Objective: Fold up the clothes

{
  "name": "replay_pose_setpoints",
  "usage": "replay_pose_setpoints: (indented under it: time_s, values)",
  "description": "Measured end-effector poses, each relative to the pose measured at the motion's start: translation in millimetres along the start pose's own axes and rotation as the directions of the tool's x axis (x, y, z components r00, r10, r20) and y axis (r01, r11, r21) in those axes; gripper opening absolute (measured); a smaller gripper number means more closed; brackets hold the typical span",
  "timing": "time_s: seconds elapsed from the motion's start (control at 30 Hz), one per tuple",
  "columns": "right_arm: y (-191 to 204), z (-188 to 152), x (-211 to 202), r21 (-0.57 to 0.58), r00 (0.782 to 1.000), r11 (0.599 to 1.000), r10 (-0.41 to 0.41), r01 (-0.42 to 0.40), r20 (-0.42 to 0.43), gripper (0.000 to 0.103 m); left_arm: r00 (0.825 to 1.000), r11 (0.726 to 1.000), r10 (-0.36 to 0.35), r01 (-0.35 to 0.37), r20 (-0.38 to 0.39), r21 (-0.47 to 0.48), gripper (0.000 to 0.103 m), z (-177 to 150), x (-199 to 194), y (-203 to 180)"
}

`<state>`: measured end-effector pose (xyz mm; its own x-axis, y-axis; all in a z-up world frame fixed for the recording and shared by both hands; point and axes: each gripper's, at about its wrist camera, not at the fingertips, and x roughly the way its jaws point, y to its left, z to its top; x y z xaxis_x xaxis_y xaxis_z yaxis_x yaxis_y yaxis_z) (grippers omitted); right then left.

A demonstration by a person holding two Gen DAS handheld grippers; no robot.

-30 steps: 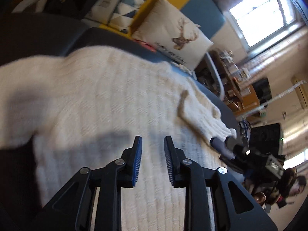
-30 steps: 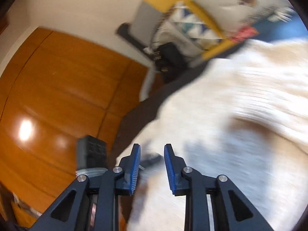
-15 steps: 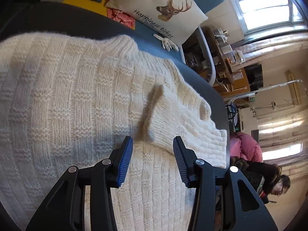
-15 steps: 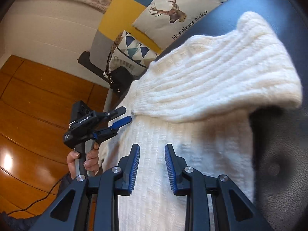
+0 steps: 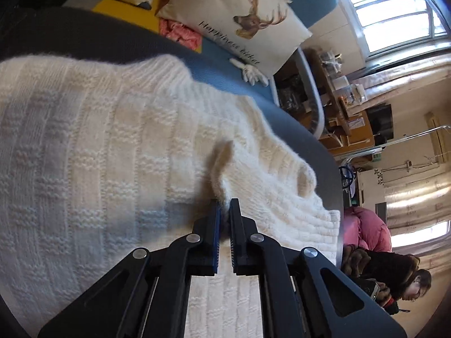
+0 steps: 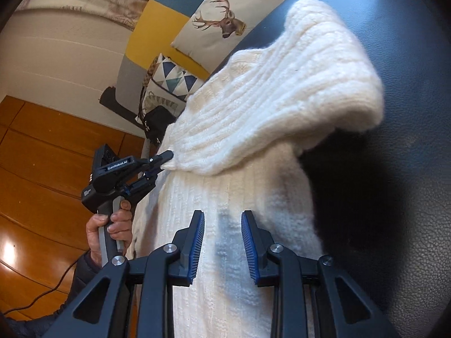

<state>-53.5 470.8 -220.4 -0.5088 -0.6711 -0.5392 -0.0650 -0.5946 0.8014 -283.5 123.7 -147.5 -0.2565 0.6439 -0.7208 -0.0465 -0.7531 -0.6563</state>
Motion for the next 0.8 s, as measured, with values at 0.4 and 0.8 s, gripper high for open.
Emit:
replay_pose_setpoints:
  time_s: [0.4,0.8]
  values:
    - [-15,-6,-24,0.033,0.998,0.998,-0.05,0.049,0.028,0.026,0.9,0.983,-0.156,0.103,0.408,0.149,0.004,9,-162,-39]
    - [-4,6,-25,0.057,0.996,0.997,-0.054,0.05,0.067,0.028,0.947,0.999,0.032,-0.019,0.319,-0.046,0.004,-50,-150,86]
